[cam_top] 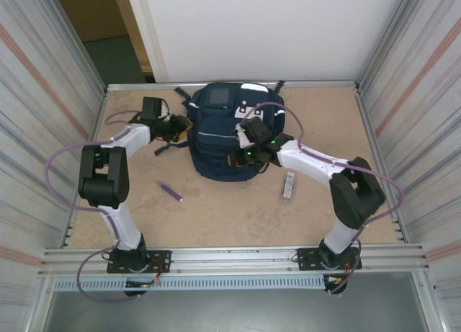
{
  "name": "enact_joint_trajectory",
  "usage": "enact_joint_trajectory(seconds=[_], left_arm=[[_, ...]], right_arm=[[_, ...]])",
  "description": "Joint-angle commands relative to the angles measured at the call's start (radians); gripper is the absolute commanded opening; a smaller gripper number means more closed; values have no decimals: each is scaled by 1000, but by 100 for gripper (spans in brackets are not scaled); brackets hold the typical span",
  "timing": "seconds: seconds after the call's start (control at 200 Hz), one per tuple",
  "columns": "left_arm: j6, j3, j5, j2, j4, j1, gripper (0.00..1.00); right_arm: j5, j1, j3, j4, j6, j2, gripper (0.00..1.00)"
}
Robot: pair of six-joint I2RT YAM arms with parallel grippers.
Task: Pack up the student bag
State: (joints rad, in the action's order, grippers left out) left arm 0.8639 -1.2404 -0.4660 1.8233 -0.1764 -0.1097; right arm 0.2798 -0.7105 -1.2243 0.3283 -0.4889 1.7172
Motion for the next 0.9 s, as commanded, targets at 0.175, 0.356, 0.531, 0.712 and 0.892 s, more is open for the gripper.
enact_joint_trajectory(seconds=[0.175,0.356,0.531,0.712,0.892], left_arm=[[42,281,31,-328,-79,-43,48],[108,404,135,-428,-26,-148,50],[175,434,182,-397,45,-162,41],[154,428,196,-381,59,-144,0],[58,400,175,-400,4,-54,0]], right_arm=[[58,-116,-201,-113,-58,154,0],[150,-138,-221,-154,-74,202,0],[148,-175,-197,-188,-92,189,0],[88,-166,-71,-171,-85,115,0],[-9,-48,161,-91,7,-34,0]])
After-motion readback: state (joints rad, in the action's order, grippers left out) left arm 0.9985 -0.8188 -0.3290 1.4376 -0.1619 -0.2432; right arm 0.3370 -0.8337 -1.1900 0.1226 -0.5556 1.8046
